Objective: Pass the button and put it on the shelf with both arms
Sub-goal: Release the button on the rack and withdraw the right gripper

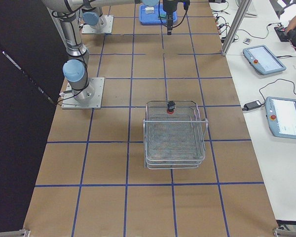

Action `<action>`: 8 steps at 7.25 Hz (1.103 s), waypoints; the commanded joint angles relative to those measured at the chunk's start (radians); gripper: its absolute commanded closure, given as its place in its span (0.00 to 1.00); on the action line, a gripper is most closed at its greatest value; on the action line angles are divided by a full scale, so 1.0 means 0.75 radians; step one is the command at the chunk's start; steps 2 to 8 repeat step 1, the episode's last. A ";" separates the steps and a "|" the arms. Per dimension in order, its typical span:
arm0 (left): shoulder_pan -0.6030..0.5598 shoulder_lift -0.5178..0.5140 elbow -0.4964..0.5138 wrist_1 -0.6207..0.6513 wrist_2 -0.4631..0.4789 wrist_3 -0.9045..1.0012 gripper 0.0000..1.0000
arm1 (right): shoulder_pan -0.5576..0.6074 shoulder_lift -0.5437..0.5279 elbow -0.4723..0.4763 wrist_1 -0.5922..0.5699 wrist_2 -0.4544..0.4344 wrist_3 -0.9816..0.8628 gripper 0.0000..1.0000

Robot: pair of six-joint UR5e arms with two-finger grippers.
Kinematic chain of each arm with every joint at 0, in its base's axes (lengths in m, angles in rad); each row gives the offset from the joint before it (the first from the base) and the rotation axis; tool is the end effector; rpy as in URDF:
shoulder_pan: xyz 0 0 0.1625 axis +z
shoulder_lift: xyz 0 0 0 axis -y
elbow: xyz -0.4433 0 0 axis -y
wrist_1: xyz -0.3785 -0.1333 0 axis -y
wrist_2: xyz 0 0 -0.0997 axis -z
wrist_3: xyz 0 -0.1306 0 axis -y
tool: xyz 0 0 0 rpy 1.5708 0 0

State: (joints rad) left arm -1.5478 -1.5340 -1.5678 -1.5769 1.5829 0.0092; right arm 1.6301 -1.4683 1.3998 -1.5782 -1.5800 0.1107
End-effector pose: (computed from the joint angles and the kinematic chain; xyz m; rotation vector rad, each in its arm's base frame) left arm -0.1210 -0.4688 0.4934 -0.0219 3.1284 -0.0524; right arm 0.1634 -0.5235 0.5067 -0.0811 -3.1355 0.1199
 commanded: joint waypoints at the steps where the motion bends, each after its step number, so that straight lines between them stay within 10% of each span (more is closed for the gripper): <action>1: 0.000 0.004 -0.004 0.000 0.000 0.000 0.00 | 0.003 0.002 -0.001 -0.004 -0.006 0.000 0.00; 8: 0.000 0.004 -0.004 0.000 0.000 0.000 0.00 | 0.003 0.002 -0.001 -0.004 -0.006 0.000 0.00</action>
